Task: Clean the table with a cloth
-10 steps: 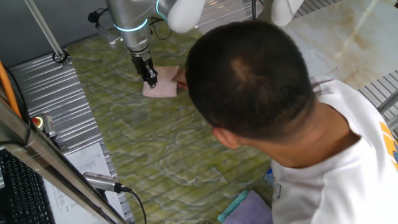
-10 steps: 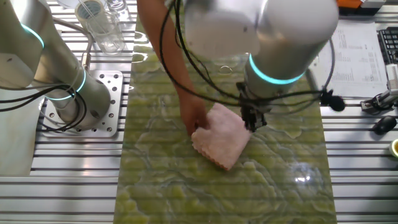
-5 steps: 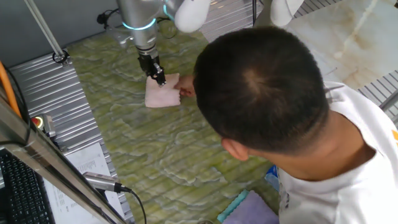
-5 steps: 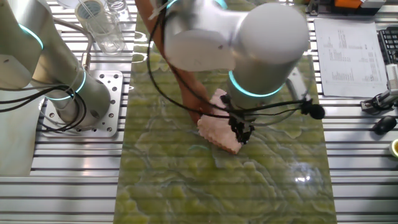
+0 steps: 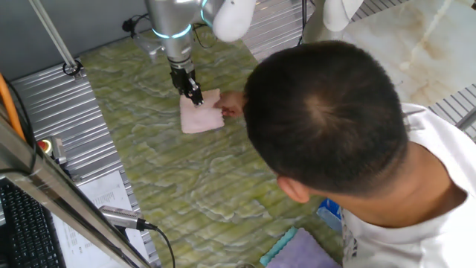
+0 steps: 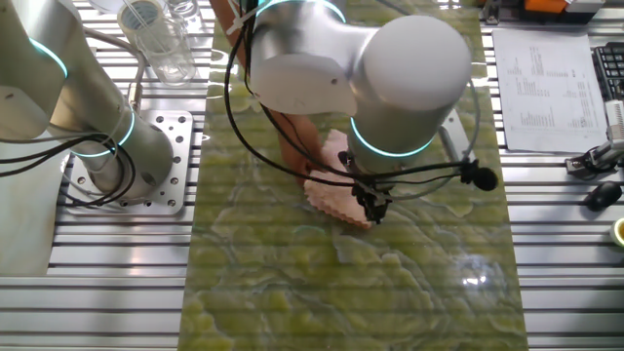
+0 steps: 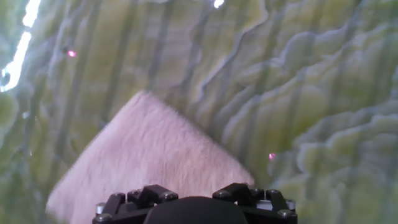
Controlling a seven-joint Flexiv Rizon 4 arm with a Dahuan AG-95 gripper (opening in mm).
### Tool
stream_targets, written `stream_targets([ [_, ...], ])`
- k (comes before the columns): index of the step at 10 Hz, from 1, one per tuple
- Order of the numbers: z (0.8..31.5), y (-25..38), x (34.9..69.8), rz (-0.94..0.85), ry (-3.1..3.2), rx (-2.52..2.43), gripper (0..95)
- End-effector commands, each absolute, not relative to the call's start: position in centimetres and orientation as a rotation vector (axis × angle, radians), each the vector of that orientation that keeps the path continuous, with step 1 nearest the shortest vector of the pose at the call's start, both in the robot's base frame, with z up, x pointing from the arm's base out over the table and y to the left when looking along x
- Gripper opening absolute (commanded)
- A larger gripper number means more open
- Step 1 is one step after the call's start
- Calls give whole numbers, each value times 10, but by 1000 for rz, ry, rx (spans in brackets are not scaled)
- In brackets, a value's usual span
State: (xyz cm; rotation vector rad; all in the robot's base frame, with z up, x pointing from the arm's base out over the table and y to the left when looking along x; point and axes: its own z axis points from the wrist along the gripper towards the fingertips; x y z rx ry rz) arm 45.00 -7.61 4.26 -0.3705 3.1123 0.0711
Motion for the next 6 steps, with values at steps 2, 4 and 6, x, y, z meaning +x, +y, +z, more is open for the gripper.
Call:
stream_targets([
  [2,41,-66,447,80,3110,-357,760],
  [4,35,-63,444,80,3113,-357,760],
  [6,33,-64,437,75,3126,-354,760],
])
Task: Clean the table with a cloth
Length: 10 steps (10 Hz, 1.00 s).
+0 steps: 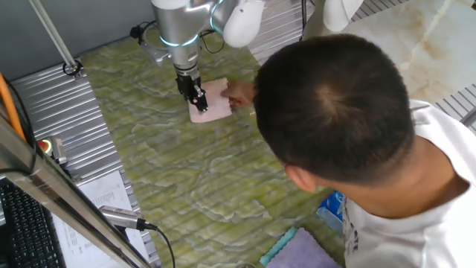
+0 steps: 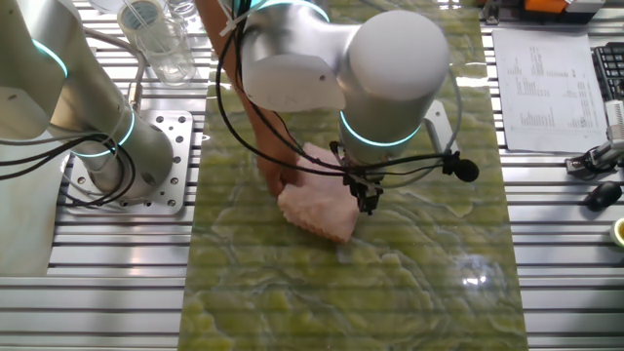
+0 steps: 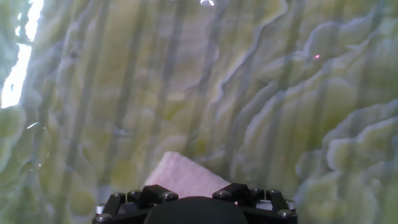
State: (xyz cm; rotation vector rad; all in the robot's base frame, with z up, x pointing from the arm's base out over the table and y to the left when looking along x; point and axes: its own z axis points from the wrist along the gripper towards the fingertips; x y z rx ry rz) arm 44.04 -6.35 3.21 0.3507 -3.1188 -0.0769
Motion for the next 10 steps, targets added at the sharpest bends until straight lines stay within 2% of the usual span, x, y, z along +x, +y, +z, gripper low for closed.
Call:
stream_targets([
  [1,32,-65,432,-72,-3110,357,760],
  [10,25,-111,401,-39,-3067,487,760],
])
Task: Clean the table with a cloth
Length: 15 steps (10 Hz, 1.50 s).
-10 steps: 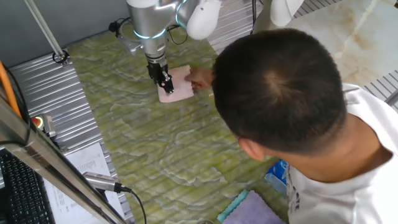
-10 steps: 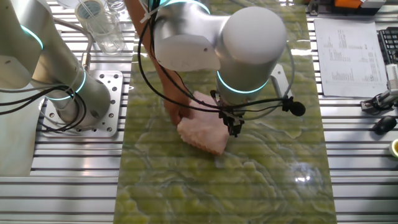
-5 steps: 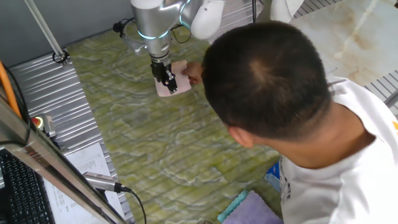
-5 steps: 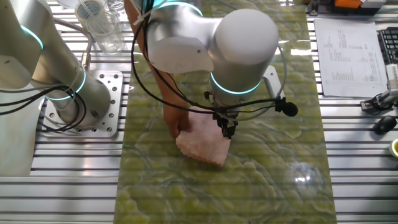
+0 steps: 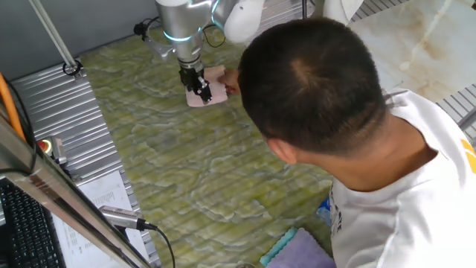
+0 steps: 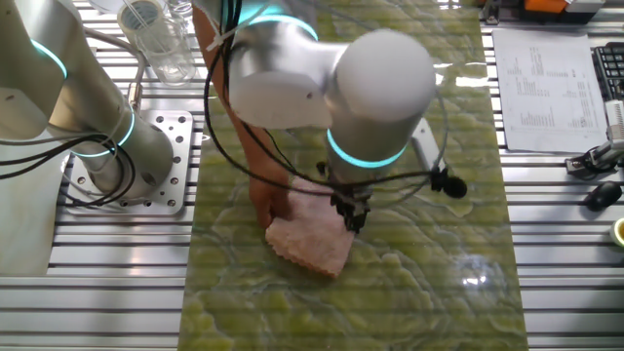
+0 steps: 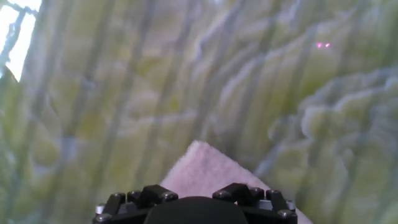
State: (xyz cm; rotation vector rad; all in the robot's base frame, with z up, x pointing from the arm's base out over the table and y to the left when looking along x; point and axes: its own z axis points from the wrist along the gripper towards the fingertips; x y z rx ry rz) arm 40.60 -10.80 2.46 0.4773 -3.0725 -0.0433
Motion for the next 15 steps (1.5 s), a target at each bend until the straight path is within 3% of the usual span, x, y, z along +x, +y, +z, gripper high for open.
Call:
stream_targets([
  [1,25,-113,397,-40,-3063,501,760],
  [4,18,-111,386,-39,-3073,514,760],
  [8,12,-109,384,-39,-3078,473,0],
  [15,19,-110,386,-17,-3084,462,0],
])
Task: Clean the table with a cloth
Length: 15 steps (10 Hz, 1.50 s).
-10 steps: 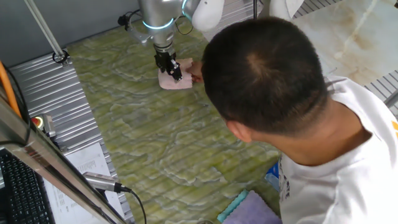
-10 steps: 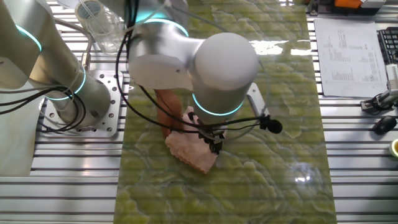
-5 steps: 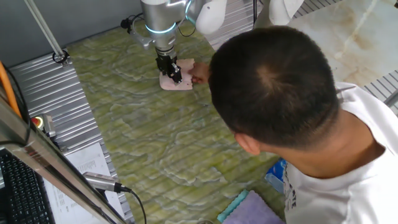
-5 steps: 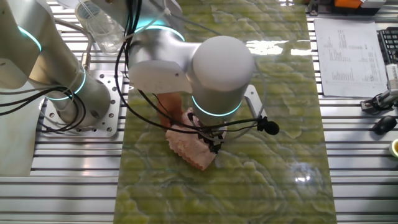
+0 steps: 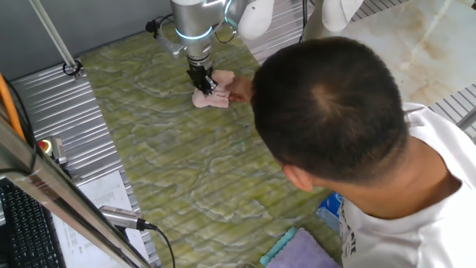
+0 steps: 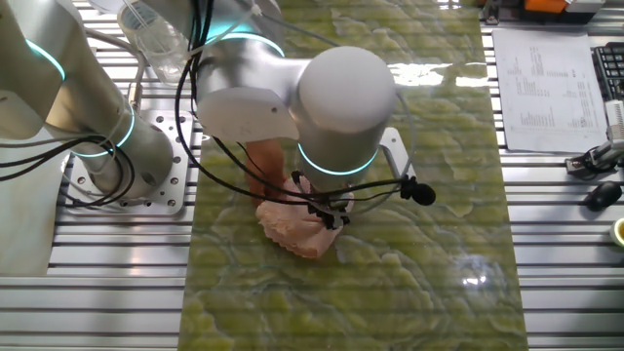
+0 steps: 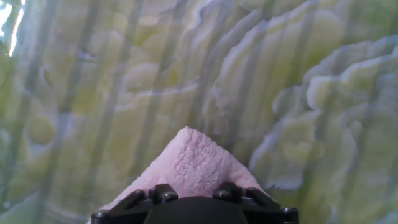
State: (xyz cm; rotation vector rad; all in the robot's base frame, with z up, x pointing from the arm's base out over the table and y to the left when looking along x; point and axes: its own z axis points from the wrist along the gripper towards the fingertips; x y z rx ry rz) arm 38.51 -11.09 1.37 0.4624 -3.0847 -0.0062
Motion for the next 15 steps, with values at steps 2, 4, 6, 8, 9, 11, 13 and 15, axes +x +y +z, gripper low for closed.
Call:
stream_targets([
  [2,19,-108,387,-27,-3093,464,0],
  [4,18,-103,388,-28,-3103,464,0],
  [6,18,-100,388,-35,-3107,465,0],
  [8,17,-98,389,-41,-3112,465,0],
  [9,18,-96,390,-45,-3113,461,0],
  [11,19,-91,392,-44,-3118,451,0],
  [13,18,-81,398,-35,-3120,430,0],
  [15,18,-75,401,-35,-3120,420,0],
])
